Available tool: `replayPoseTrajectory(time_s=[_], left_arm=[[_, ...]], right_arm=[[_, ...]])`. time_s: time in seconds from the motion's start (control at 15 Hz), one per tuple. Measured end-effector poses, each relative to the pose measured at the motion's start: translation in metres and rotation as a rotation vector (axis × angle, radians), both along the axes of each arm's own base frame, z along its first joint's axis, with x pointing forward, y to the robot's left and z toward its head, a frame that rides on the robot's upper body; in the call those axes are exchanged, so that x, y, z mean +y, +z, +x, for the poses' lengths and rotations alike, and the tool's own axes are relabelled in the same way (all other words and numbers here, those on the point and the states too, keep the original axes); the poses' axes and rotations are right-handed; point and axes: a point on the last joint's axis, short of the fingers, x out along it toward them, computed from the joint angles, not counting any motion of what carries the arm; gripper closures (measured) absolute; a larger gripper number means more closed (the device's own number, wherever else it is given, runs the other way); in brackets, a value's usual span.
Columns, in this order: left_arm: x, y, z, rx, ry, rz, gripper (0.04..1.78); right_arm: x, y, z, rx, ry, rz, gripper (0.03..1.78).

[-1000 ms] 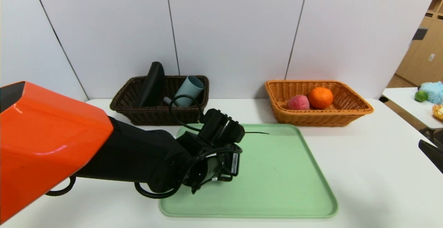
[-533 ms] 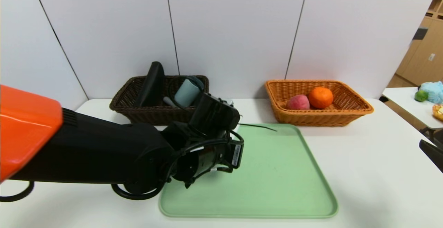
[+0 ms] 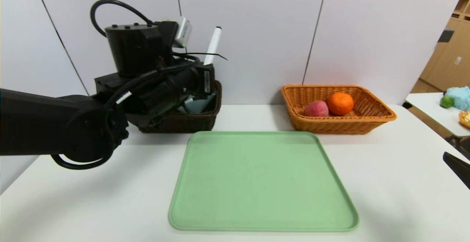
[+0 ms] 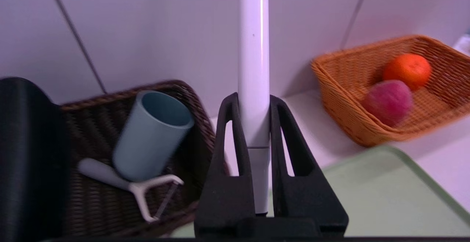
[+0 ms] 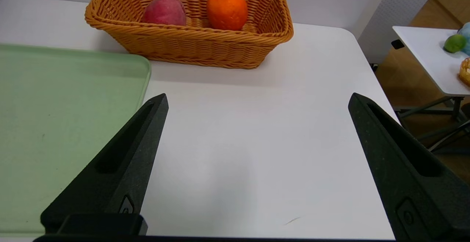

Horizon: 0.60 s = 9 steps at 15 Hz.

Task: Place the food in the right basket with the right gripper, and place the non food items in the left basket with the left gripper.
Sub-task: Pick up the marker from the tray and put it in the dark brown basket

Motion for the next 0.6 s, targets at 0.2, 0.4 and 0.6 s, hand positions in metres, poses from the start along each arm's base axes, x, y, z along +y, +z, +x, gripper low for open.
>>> replayPoseTrajectory(time_s=[0.2, 0.4, 0.6], left_arm=[[0.046, -0.012, 0.044, -0.019, 0.089, 0.057, 1.63], [0.069, -0.040, 0.076, 0.028, 0.137, 0.104, 1.63], [0.077, -0.061, 0.090, 0.090, 0.165, 0.126, 1.63]], right_arm=[[0.000, -0.001, 0.000, 0.004, 0.000, -0.005, 0.12], [0.000, -0.003, -0.002, 0.004, 0.000, -0.005, 0.12], [0.000, -0.004, -0.005, 0.000, 0.000, -0.005, 0.12]])
